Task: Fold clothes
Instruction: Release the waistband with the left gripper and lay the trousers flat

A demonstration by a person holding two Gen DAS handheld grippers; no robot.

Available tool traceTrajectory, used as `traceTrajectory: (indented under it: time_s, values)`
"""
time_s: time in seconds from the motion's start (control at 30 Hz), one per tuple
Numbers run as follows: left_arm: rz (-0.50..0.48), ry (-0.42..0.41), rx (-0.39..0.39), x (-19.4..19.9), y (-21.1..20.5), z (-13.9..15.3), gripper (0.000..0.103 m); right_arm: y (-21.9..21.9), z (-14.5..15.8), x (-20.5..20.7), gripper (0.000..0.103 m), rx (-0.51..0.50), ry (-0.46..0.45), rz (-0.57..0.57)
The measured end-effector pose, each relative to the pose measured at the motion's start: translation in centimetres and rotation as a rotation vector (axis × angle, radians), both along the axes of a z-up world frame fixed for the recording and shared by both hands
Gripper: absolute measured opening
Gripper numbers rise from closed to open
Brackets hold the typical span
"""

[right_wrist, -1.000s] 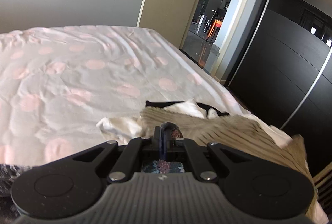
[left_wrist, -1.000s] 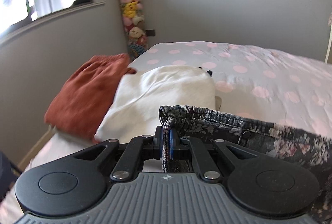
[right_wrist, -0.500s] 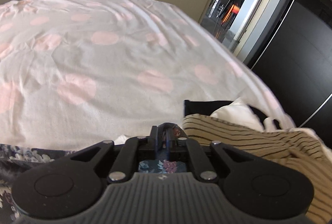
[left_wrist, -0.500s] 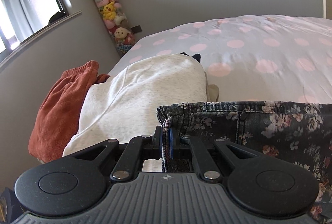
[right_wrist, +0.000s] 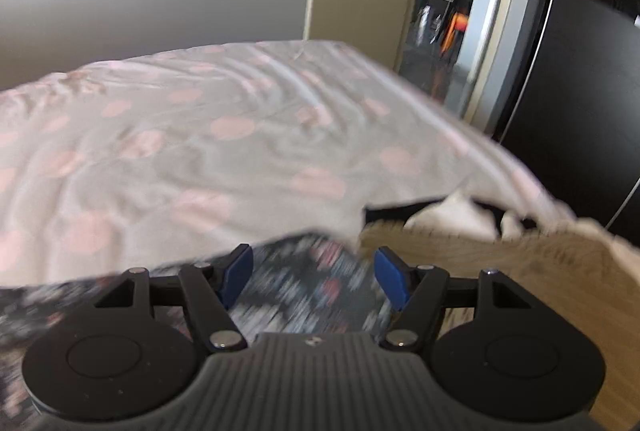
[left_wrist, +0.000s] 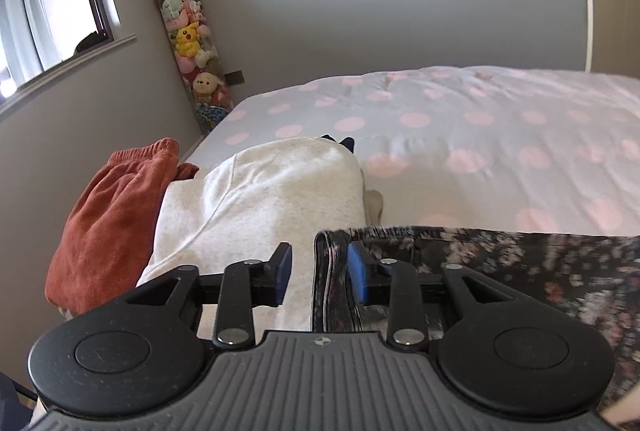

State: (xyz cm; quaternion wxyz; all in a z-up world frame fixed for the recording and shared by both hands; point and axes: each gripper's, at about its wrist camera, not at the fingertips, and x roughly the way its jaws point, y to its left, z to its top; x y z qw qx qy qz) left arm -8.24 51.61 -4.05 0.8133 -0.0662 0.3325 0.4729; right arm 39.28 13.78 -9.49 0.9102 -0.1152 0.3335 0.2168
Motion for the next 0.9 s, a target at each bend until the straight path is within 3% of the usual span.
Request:
traceTrajectory:
  time_s: [0.1,0.2,0.4,0.6,0.77,0.9]
  values:
    - [-0.021,0.014,-0.05,-2.5,-1.4,0.7,0.039,-1.1,-0.6,-4.3,0.07,0.018,0.065,0.06]
    - [-0.026,0.03,-0.126,-5.5,-2.6,0.7,0.04,-2.5,-1.4,-8.6,0.07,0.042,0.142,0.1]
    - [-0.001,0.05,-0.306,-9.7,-4.4,-2.0,0.045,-4.7,-2.3,-16.3,0.07,0.105,0.27,0.154]
    - [0.051,0.05,-0.503,-10.7,-4.9,-5.6,0.05,-6.2,-2.1,-21.6,0.077,0.109,0.199,0.19]
    - [0.095,0.05,-0.667,-11.6,-5.4,-8.7,0.055,-7.9,-2.2,-22.4,0.077,0.171,0.185,0.145]
    - [0.125,0.093,-0.71,-10.9,-5.7,-10.7,0.055,-8.6,-2.5,-21.9,0.077,0.223,0.205,0.11]
